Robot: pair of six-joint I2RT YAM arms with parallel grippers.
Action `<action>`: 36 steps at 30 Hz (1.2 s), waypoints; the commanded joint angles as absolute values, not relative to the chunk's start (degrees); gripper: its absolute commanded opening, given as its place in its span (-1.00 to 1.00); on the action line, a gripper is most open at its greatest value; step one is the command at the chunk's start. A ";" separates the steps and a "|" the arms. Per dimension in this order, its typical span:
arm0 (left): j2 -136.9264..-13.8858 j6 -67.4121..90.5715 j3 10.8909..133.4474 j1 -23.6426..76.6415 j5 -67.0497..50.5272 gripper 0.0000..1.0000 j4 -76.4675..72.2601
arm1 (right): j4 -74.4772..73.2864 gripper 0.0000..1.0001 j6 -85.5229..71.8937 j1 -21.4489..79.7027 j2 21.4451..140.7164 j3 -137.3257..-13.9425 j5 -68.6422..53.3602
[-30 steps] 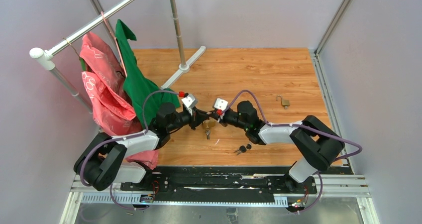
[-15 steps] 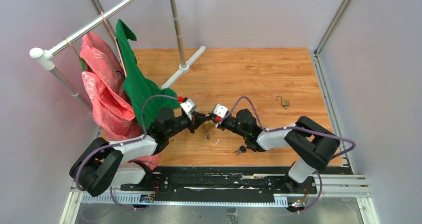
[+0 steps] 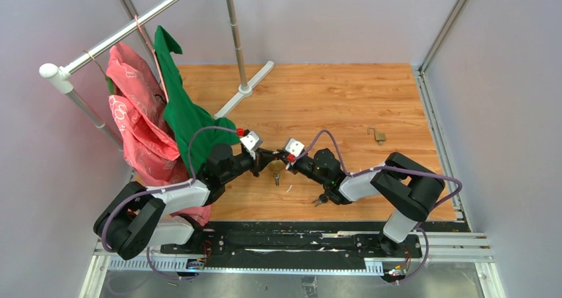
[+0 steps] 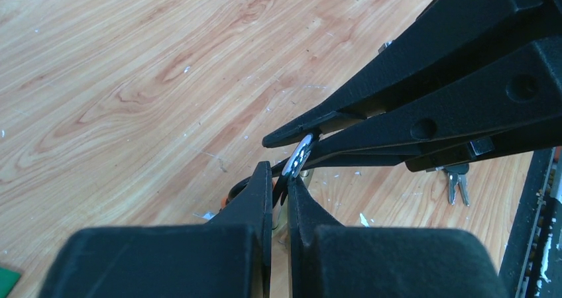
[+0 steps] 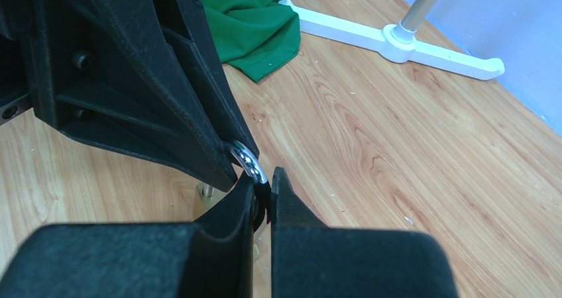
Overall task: Lock with the key
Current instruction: Lock the lock.
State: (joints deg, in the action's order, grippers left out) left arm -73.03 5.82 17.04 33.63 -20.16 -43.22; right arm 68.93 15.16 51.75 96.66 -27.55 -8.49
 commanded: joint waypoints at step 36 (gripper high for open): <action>-45.72 -15.47 41.61 34.28 -38.26 0.42 9.77 | 18.99 -1.00 17.42 56.11 54.03 -44.32 -17.21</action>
